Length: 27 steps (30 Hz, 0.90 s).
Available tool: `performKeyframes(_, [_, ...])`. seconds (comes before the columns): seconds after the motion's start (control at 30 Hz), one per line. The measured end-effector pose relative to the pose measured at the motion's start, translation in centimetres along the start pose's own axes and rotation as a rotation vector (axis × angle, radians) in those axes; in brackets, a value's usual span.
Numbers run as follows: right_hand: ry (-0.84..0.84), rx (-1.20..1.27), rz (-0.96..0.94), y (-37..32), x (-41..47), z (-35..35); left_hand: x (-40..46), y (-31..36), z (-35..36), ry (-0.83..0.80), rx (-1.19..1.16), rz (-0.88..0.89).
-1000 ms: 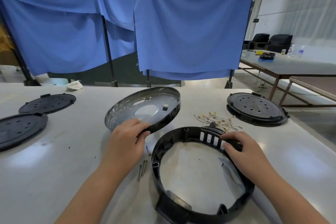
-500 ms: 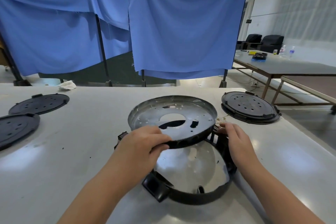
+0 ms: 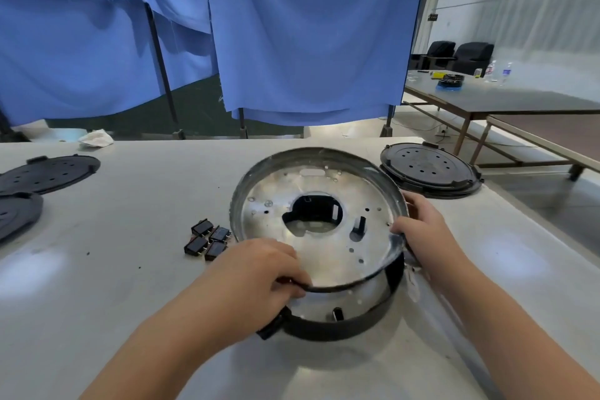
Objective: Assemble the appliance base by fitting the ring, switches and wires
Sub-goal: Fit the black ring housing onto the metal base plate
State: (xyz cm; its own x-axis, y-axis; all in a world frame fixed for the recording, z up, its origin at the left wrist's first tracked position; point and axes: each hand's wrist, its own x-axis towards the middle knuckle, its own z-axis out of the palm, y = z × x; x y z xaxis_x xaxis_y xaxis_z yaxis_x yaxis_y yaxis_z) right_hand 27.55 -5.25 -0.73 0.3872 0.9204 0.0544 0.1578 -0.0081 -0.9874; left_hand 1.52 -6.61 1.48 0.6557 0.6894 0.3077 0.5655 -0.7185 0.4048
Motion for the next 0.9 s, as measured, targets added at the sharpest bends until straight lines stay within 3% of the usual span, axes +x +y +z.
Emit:
performKeyframes(0.13, [0.008,-0.018,-0.101,-0.2,-0.2,0.0,0.0,-0.4,-0.4,-0.028,-0.093,-0.080])
performKeyframes(0.4, [0.067,0.031,-0.159,-0.2,-0.3,-0.4,0.1,-1.3,-1.2,0.082,0.057,-0.058])
performKeyframes(0.67, [0.164,0.226,-0.054,-0.7,-0.1,-0.6,0.1,-0.8,-1.6,0.140,-0.116,-0.095])
performKeyframes(0.8, [0.185,0.328,-0.017,-0.8,-0.1,-0.9,0.4,-1.4,-1.6,0.417,-0.300,-0.174])
performKeyframes(0.9, [0.153,0.353,-0.004,-0.7,-0.1,-0.9,0.9,-2.8,-1.7,0.576,-0.511,-0.340])
